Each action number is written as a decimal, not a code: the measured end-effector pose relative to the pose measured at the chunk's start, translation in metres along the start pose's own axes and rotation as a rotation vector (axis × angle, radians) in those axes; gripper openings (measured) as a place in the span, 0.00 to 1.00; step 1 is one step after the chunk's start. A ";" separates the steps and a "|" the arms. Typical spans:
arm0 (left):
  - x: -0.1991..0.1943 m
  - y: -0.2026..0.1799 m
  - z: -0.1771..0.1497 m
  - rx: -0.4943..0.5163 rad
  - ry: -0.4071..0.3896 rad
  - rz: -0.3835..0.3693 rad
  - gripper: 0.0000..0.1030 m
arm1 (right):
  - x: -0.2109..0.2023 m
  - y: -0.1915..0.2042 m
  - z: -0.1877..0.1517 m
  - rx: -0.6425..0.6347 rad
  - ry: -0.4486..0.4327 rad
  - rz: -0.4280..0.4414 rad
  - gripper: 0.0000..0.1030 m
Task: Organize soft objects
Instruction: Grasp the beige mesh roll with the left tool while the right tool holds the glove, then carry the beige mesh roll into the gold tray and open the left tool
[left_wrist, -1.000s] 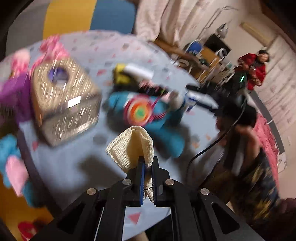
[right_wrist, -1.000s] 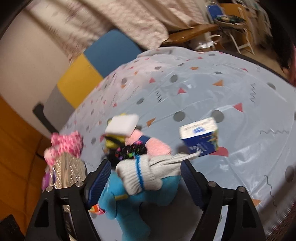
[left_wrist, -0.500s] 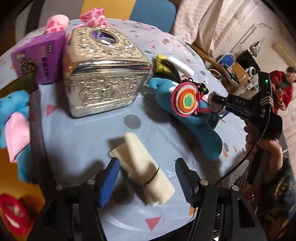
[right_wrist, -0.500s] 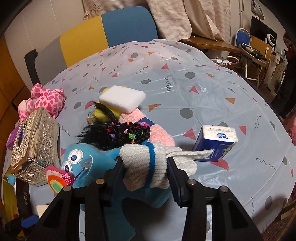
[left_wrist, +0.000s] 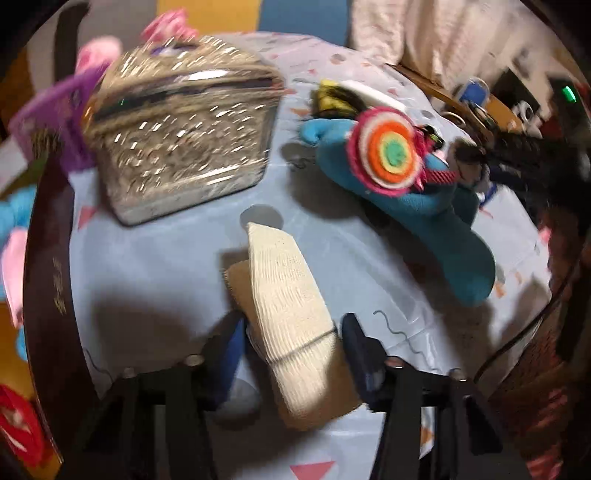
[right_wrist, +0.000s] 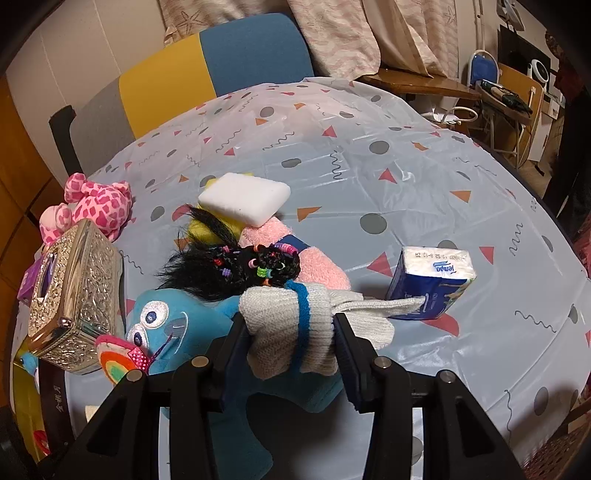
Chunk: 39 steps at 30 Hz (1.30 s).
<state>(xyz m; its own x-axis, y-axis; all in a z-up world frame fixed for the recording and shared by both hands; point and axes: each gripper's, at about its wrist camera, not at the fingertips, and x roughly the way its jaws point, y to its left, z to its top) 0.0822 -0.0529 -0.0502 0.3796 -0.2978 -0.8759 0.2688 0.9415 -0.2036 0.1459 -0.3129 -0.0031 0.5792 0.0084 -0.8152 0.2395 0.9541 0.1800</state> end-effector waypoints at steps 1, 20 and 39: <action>0.001 -0.003 -0.002 0.030 -0.012 0.015 0.42 | 0.000 0.001 0.000 -0.003 0.000 -0.002 0.44; -0.133 0.059 -0.005 -0.024 -0.337 -0.080 0.33 | -0.003 0.004 -0.001 -0.034 -0.011 -0.023 0.39; -0.097 0.286 -0.009 -0.555 -0.200 0.112 0.36 | -0.002 0.012 -0.003 -0.078 -0.014 -0.063 0.39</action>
<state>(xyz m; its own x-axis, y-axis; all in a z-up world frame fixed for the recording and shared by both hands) 0.1144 0.2464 -0.0272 0.5525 -0.1656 -0.8169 -0.2640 0.8948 -0.3600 0.1451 -0.3007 -0.0008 0.5755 -0.0559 -0.8159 0.2144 0.9731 0.0845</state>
